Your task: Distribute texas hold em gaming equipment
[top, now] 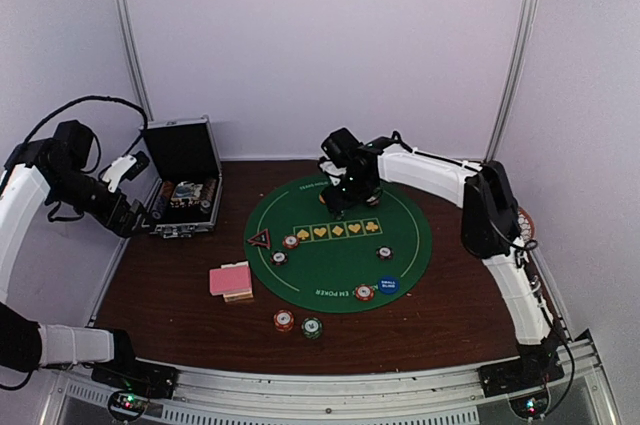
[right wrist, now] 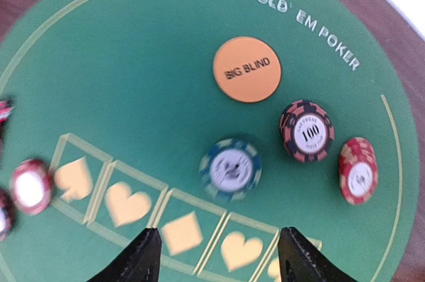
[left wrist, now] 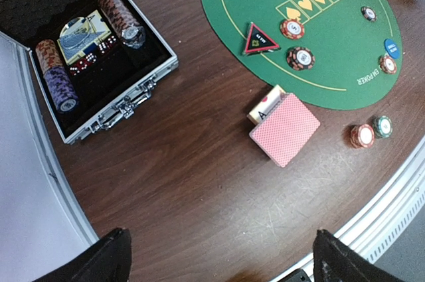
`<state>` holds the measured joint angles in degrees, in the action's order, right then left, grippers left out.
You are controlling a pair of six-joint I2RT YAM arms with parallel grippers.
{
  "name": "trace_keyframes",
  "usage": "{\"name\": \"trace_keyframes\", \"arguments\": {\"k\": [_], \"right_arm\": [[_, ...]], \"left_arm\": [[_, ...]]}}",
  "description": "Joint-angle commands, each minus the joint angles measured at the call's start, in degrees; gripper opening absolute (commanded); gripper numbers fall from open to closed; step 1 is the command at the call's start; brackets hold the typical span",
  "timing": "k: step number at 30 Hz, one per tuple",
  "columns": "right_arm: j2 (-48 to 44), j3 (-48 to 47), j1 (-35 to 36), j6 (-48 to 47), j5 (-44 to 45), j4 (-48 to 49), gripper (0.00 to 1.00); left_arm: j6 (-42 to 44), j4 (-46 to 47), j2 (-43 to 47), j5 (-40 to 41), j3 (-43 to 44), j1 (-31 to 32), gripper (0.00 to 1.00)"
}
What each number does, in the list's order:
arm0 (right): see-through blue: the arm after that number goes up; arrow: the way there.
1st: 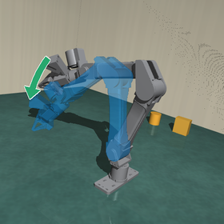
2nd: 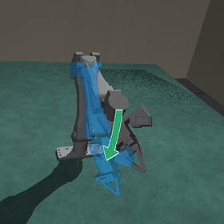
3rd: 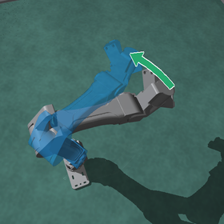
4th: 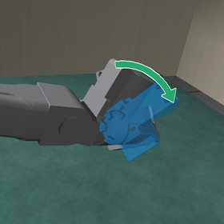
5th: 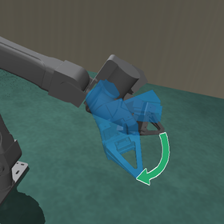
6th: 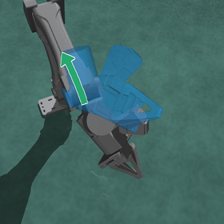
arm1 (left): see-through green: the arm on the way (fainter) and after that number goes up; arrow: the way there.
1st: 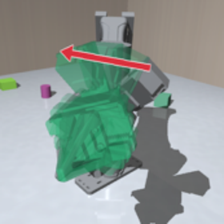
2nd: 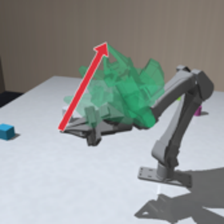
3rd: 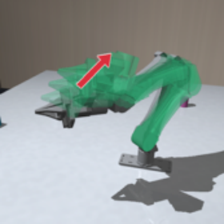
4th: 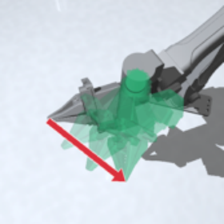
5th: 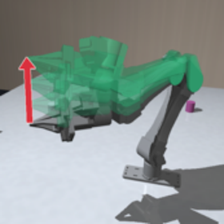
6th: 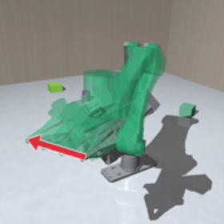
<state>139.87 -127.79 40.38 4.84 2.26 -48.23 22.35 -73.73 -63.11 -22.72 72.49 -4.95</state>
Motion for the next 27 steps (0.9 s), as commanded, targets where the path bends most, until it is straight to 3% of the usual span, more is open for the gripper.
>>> {"name": "trace_keyframes", "arguments": {"k": [1,5,11,17,27], "right_arm": [[-14.53,11.88,5.30,1.54,-1.86,4.49,0.66],[-24.90,26.24,12.21,2.25,-2.02,7.17,0.72],[-30.69,39.44,23.83,4.78,-2.08,8.04,0.81],[-29.34,42.16,29.28,5.08,-4.97,8.01,0.85],[-24.15,40.41,29.59,2.59,-9.82,7.85,0.81]], "left_arm": [[-1.60,3.03,0.69,-0.32,-0.59,-0.32,0.98],[-1.58,3.00,1.42,-0.66,-0.80,-0.34,0.98],[-1.01,2.76,1.89,-0.76,-1.85,-0.32,0.97],[-0.90,2.20,1.56,-1.66,-2.01,-0.32,0.98],[-0.65,1.39,1.50,-2.14,-1.23,-0.33,0.97]]}}
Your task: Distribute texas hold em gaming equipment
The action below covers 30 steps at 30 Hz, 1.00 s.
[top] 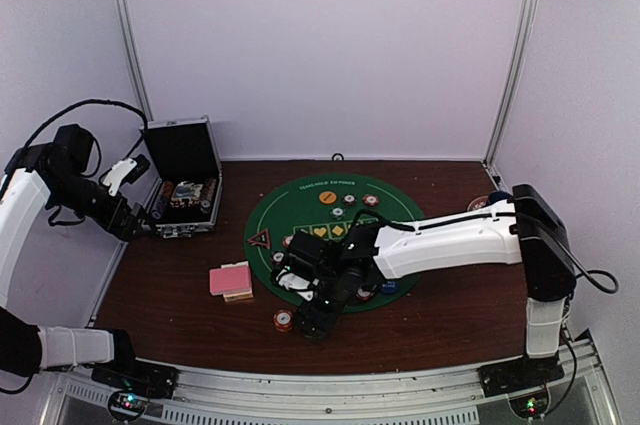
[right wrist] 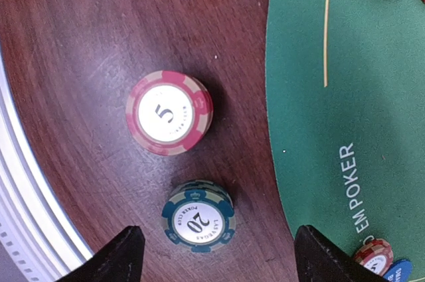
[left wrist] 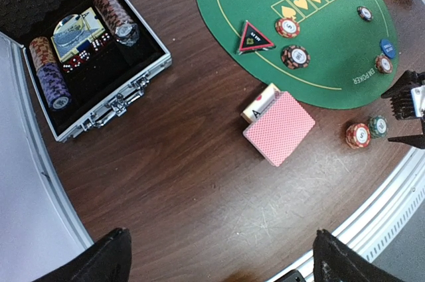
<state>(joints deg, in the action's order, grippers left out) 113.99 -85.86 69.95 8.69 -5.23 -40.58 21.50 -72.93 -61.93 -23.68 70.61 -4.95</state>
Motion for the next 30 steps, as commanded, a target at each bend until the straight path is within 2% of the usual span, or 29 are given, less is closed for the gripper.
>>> {"name": "trace_keyframes", "arguments": {"k": [1,18,24,30], "right_arm": [[2.05,-1.54,0.01,-1.36,-2.43,0.08,0.80],[3.87,-1.23,0.21,-1.35,-4.18,0.80,0.56],[4.13,-1.15,0.19,-1.04,-4.34,0.88,0.51],[4.65,-1.43,0.49,-1.17,-3.79,0.35,0.51]], "left_arm": [[0.28,0.45,0.32,-1.17,0.73,-0.32,0.98],[0.47,0.19,-0.26,-0.27,1.70,-0.32,0.98],[0.63,0.23,-0.12,0.18,1.77,-0.35,0.98],[0.65,0.16,0.02,0.25,1.78,-0.37,0.98]]}}
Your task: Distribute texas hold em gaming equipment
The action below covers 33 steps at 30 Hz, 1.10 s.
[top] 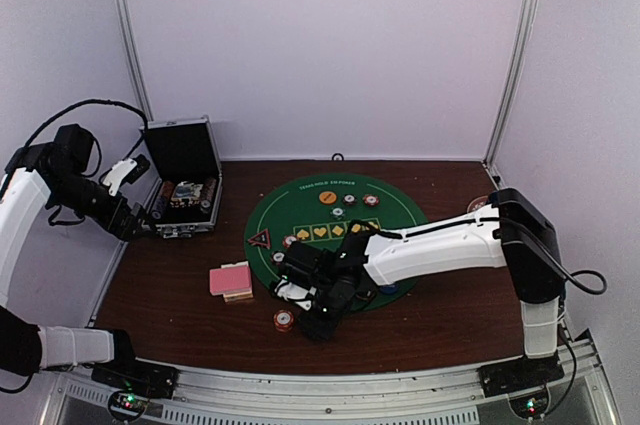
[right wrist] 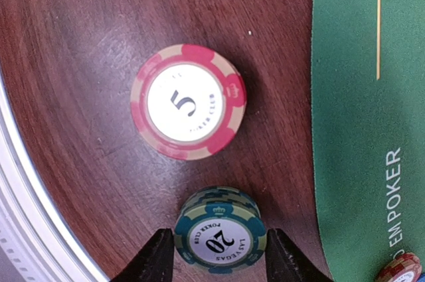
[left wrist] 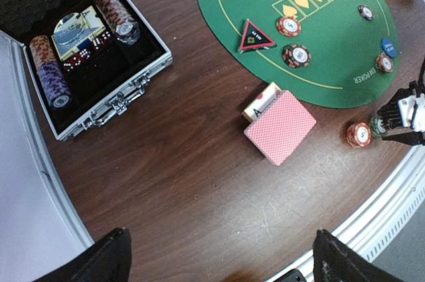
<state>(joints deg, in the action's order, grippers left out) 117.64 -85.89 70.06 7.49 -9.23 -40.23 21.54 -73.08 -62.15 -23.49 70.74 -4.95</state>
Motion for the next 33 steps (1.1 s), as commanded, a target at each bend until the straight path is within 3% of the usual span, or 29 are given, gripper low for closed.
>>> {"name": "trace_keyframes", "arguments": {"k": [1,13,23,33], "right_arm": [[0.95,-1.39,0.44,0.07,0.26,0.04,0.51],[0.07,-2.47,0.54,0.10,1.52,-0.76,0.33],[-4.64,-6.61,0.07,-1.00,5.84,-5.06,0.27],[5.11,-19.48,-6.92,-1.82,8.23,-7.18,0.20]], "left_arm": [[0.61,0.35,0.29,0.09,1.67,-0.33,0.98],[0.64,0.25,0.59,0.65,1.77,-0.31,0.98],[0.69,0.24,0.42,0.44,1.68,-0.32,0.98],[0.80,0.22,0.69,0.34,1.60,-0.33,0.98]]}}
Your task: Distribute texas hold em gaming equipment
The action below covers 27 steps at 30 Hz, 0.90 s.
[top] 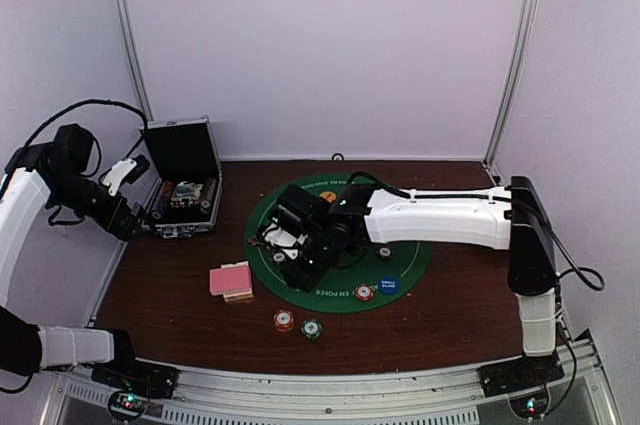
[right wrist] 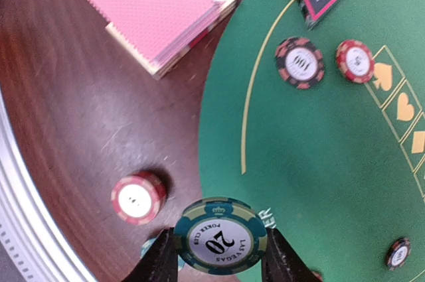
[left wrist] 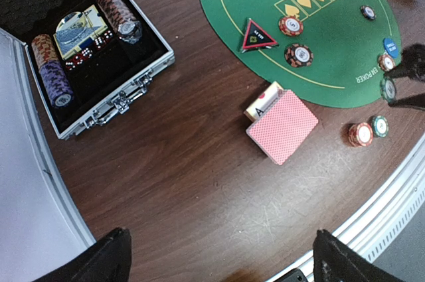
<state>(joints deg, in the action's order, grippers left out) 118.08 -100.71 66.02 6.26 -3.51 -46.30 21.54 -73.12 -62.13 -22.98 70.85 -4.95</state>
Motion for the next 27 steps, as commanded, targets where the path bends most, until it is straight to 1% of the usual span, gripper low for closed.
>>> {"name": "trace_keyframes", "arguments": {"k": [1,10,16,23,25,26,27], "right_arm": [[5.87,-5.71,-3.44,-0.71,2.38,-0.92,0.20],[15.81,-12.74,-5.48,-0.91,1.65,0.08,0.19],[19.04,-14.84,-5.51,0.36,0.00,1.19,0.19],[20.48,-15.85,-5.49,1.03,-1.52,1.89,0.20],[21.07,-16.52,-5.54,1.03,-1.61,1.48,0.23],[21.44,-16.94,-5.54,1.08,-1.60,1.17,0.27],[21.65,-17.30,-5.53,1.04,-1.53,0.80,0.35]], "left_arm": [[0.79,0.20,0.67,-0.25,1.48,-0.35,0.98],[1.49,-0.56,0.75,-0.55,1.73,-0.33,0.97],[1.54,-0.54,0.35,-0.92,1.82,-0.32,0.97],[1.60,-0.59,-0.10,-1.10,1.88,-0.37,0.97],[1.58,-0.56,-0.12,-1.12,1.85,-0.32,0.98],[1.55,-0.60,-0.19,-1.18,1.86,-0.32,0.98],[1.57,-0.56,-0.18,-1.16,1.77,-0.32,0.97]]}}
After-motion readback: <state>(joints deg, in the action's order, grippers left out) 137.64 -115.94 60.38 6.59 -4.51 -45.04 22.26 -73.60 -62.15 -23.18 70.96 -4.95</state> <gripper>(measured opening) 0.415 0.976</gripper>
